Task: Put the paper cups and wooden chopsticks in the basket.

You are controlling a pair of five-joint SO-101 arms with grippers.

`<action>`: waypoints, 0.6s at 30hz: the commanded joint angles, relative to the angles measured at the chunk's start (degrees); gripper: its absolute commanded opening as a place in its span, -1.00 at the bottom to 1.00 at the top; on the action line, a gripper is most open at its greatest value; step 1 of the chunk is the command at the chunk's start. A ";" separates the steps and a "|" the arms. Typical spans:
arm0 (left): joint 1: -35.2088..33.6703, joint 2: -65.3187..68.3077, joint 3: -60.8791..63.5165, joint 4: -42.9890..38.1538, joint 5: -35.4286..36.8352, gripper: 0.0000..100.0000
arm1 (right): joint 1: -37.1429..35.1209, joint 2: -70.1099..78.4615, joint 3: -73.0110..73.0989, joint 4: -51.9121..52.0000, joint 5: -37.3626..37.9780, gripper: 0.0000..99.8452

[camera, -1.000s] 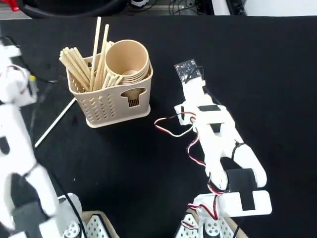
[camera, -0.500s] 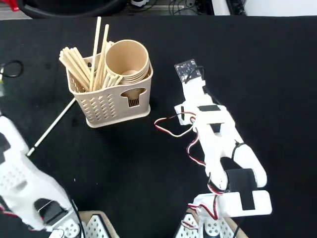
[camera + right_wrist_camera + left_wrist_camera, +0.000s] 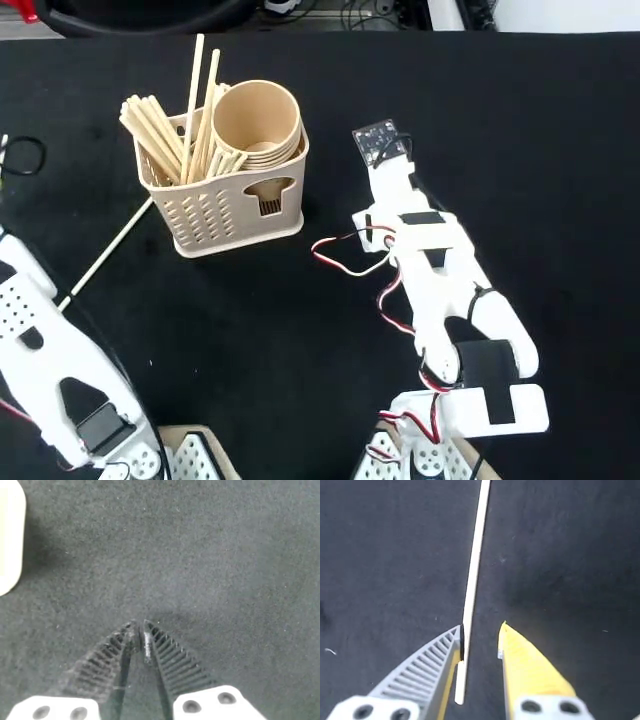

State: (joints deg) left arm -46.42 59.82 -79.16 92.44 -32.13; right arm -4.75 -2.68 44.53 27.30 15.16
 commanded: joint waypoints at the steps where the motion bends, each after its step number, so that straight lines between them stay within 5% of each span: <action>1: -2.07 1.41 -1.10 -5.27 -2.37 -0.73 | -0.70 -0.31 -0.57 -0.79 0.53 -0.98; 18: -2.95 3.60 11.30 -10.90 -2.46 -0.74 | -0.62 -0.31 -0.57 -0.79 0.53 -0.98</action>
State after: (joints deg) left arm -49.58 64.22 -68.09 81.80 -34.24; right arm -4.75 -2.68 44.53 27.30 15.16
